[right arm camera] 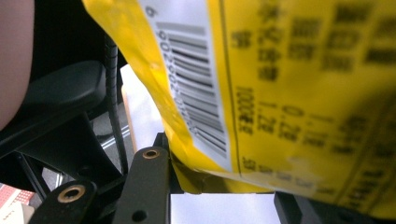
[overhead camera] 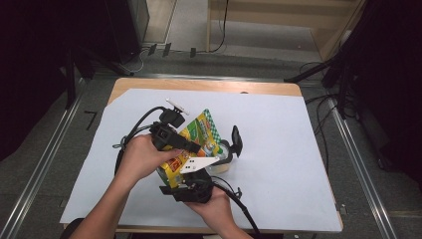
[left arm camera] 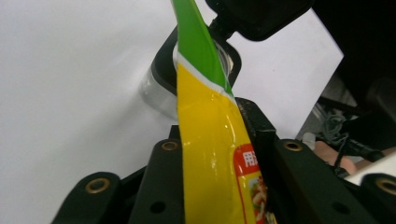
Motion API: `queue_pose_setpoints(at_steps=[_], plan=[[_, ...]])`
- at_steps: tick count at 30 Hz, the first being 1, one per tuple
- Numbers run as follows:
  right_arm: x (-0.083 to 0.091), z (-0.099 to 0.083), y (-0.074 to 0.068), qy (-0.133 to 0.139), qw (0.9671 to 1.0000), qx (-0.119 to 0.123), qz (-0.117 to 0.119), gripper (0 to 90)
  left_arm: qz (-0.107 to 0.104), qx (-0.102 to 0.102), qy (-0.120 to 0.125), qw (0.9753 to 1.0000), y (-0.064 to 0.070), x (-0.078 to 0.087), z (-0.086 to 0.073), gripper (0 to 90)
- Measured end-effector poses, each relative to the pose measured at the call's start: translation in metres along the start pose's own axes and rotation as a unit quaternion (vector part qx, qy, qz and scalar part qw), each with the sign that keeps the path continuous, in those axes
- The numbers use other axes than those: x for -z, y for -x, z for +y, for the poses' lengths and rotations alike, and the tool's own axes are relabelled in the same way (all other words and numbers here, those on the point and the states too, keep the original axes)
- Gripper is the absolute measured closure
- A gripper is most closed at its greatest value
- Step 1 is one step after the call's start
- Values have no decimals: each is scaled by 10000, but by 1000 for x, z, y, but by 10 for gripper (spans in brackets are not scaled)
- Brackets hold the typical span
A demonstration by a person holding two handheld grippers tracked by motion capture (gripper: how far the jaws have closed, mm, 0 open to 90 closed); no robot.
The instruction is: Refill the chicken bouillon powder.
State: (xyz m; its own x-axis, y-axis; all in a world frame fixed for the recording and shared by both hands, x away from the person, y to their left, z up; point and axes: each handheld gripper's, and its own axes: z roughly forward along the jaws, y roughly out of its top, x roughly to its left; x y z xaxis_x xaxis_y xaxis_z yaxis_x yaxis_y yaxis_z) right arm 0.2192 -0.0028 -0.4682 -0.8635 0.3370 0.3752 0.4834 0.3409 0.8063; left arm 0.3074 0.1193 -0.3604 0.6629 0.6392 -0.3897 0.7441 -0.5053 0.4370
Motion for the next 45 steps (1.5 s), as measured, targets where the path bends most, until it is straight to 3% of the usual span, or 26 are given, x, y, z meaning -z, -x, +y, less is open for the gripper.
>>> queue_pose_setpoints(at_steps=[4,9,15,21,25,28,32,39,45], plan=[[-2,0,-2,-128,9998,130,-87,661,117,-112,-20,9999,3,2,0,815],[-7,0,-10,-359,9967,578,-443,634,269,-126,-46,9995,6,5,0,861],[-7,1,-13,-403,9947,765,-559,612,334,-128,13,9994,7,6,0,874],[-8,1,-11,-456,9939,834,-562,680,277,-94,1,9996,10,5,1,877],[-8,1,-10,-324,9957,743,-438,692,168,-57,62,9998,8,7,2,864],[-7,1,-10,-237,9971,655,-313,695,-61,47,166,9998,3,8,2,811],[-4,3,-9,-97,9983,551,-136,694,-216,108,173,9996,-3,10,3,754],[0,10,-6,-30,9995,324,31,695,-120,130,-21,9998,-3,10,14,777],[2,16,-3,17,9997,229,126,696,-244,264,-147,9992,-8,10,24,791]])
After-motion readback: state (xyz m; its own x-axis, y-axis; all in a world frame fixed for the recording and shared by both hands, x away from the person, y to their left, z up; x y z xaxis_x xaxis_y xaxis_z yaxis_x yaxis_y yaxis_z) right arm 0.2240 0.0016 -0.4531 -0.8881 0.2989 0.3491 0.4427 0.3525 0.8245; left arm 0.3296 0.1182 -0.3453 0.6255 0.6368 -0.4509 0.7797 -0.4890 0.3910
